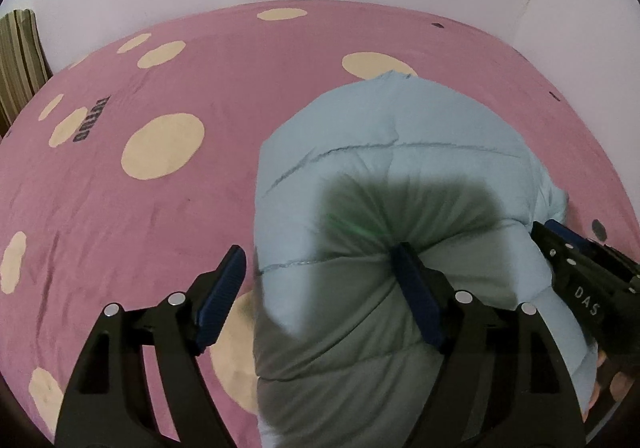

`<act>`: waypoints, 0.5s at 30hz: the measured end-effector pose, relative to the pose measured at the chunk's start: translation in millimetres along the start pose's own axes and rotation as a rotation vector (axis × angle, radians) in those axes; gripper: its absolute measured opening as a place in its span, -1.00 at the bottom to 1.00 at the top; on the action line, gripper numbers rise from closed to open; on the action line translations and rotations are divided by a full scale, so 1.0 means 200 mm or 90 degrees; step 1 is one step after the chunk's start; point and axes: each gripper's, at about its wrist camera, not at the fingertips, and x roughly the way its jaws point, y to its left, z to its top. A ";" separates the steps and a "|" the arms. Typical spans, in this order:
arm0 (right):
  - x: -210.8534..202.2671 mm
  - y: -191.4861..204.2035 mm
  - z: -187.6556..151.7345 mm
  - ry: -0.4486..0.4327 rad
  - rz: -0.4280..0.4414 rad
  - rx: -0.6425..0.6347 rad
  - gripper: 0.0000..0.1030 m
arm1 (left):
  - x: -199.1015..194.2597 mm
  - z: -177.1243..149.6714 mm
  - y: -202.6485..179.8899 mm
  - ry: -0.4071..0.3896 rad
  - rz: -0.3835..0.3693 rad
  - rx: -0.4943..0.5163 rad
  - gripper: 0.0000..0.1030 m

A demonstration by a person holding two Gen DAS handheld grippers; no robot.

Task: Fold large clothes
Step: 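Press the left tool onto the rolled bundle while the right tool holds it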

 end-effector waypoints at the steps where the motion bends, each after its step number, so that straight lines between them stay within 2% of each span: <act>1: 0.01 -0.01 -0.01 -0.004 0.001 0.005 -0.55 | 0.01 -0.01 0.00 -0.001 0.000 -0.005 0.53; 8: 0.05 0.03 -0.08 -0.037 -0.016 0.012 -0.55 | 0.07 -0.05 -0.01 -0.013 -0.001 -0.020 0.55; 15: 0.05 0.05 -0.09 -0.038 -0.029 0.007 -0.55 | 0.09 -0.08 -0.01 -0.020 0.003 -0.020 0.56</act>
